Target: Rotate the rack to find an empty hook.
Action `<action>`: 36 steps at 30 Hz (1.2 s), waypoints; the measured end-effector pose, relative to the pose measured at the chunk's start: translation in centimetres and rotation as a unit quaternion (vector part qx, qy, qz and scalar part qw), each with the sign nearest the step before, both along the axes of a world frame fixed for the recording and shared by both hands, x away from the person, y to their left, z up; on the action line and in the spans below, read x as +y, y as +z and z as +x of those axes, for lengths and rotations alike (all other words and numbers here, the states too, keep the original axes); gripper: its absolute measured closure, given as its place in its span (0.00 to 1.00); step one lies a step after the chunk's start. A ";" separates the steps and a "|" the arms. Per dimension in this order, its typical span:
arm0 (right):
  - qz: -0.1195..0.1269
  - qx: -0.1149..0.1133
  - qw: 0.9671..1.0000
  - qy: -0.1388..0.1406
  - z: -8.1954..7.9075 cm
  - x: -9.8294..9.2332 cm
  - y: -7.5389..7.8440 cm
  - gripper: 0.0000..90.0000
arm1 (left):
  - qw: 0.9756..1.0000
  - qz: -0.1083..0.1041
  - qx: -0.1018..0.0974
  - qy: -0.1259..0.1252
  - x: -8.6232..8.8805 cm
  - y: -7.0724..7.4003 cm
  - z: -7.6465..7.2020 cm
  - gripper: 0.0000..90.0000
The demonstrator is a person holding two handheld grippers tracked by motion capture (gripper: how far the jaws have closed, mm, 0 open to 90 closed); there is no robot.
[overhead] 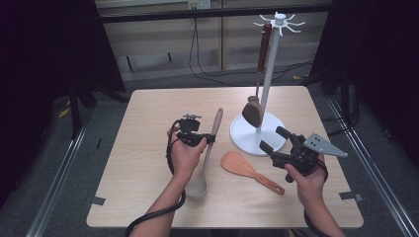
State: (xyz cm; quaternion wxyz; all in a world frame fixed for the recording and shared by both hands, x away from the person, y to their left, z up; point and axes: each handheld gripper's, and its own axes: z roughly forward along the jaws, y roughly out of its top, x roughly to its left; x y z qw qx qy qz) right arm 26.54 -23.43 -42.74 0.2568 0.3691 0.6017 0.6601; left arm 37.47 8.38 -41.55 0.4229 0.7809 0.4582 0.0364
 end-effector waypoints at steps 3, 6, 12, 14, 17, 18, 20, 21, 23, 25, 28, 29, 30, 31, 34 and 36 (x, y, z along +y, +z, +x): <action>0.000 0.003 1.000 0.004 0.0 0.3 -0.1 0.18 | 1.000 -0.013 -0.023 -0.002 0.6 0.6 -1.0 0.84; -0.006 0.004 1.000 0.007 0.1 0.6 -0.3 0.18 | 0.999 -0.023 -0.045 -0.007 1.1 1.1 -2.0 0.84; -0.019 0.011 1.000 0.020 0.3 1.7 -0.7 0.18 | 0.996 -0.042 -0.073 -0.015 1.7 1.9 -3.3 0.84; -0.024 0.012 0.999 0.025 0.3 2.2 -0.8 0.17 | 0.995 -0.048 -0.081 -0.022 1.9 2.3 -3.8 0.84; -0.038 0.016 0.999 0.034 0.4 2.9 -0.9 0.17 | 0.993 -0.056 -0.096 -0.027 2.0 2.7 -4.3 0.85; -0.042 0.014 0.998 0.035 0.5 3.1 -1.0 0.17 | 0.992 -0.061 -0.106 -0.027 2.0 2.9 -4.6 0.86; -0.042 0.021 0.998 0.040 0.6 3.7 -1.2 0.17 | 0.990 -0.078 -0.117 -0.031 2.3 3.2 -4.8 1.00; -0.044 0.024 0.998 0.044 0.7 4.1 -1.3 0.17 | 0.989 -0.078 -0.119 -0.030 2.3 3.3 -4.8 1.00; -0.051 0.031 0.997 0.053 1.0 5.1 -1.7 0.18 | 0.992 -0.052 -0.109 -0.030 2.1 3.1 -4.4 1.00; -0.063 0.032 0.995 0.064 1.1 6.0 -1.8 0.18 | 0.995 -0.047 -0.080 -0.028 2.2 2.3 -3.6 1.00; -0.055 0.027 0.996 0.062 1.0 5.8 -1.6 0.17 | 0.998 -0.024 -0.050 -0.032 2.2 0.8 -3.0 1.00; -0.050 0.028 0.997 0.059 1.0 5.5 -1.5 0.17 | 0.998 -0.010 -0.046 -0.035 2.0 0.5 -2.9 1.00; -0.048 0.029 0.997 0.056 1.0 5.1 -1.6 0.17 | 0.999 -0.005 -0.034 -0.038 1.8 0.0 -2.7 1.00; -0.044 0.033 0.997 0.051 1.0 4.7 -1.6 0.17 | 0.999 0.001 -0.028 -0.037 1.5 -0.3 -2.6 1.00; -0.036 0.043 0.998 0.042 0.9 3.9 -2.1 0.17 | 0.998 0.044 -0.018 -0.045 0.1 -2.1 -1.8 0.92; -0.039 0.043 0.997 0.041 0.7 3.7 -2.1 0.17 | 0.996 0.064 -0.014 -0.053 -1.0 -3.0 -1.2 0.74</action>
